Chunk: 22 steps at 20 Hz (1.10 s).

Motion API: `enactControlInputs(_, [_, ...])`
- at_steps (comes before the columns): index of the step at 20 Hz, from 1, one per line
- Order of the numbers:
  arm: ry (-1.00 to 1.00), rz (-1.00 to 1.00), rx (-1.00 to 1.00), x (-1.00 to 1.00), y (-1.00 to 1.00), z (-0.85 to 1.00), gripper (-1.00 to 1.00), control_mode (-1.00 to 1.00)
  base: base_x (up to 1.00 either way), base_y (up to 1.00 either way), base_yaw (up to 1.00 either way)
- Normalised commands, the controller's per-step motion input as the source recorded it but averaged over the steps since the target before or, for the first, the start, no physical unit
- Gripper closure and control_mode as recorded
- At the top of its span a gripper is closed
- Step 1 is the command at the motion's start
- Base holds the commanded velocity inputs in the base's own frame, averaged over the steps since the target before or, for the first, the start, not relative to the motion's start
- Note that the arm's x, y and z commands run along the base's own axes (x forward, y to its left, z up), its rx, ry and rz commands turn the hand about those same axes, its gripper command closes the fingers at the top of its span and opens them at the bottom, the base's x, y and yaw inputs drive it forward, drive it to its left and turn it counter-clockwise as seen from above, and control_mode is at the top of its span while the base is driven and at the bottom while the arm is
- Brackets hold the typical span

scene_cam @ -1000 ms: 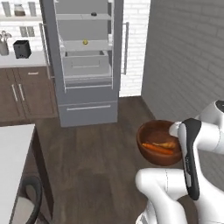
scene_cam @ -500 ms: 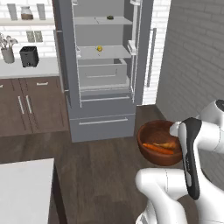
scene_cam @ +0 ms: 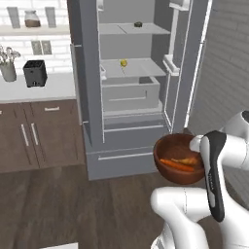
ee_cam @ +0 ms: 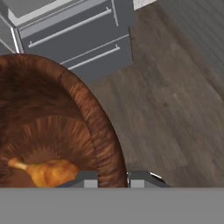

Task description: Pick the chicken drumstick and carrot from their plates and place them in the bowl. Then put the bowl in the fridge.

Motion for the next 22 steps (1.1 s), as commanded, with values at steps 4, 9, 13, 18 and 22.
enactControlInputs(4, [0.0, 0.0, 0.0, 0.0, 0.0, 0.0, 1.0, 1.0, 1.0, 0.43, 0.0])
enactControlInputs(9, [0.0, 0.0, 0.0, 0.0, 0.0, 0.0, 1.0, 1.0, 0.83, -0.08, 0.0])
enactControlInputs(13, [0.0, 0.0, 0.0, 0.0, 0.0, 0.0, 1.0, 1.0, 0.64, -0.04, 0.0])
enactControlInputs(18, [0.0, 0.0, 0.0, 0.0, 0.0, 0.0, 1.0, 1.0, 0.26, -0.31, -0.05])
enactControlInputs(22, [0.0, 0.0, 0.0, 0.0, 0.0, 0.0, 1.0, 1.0, 0.46, -0.03, -0.06])
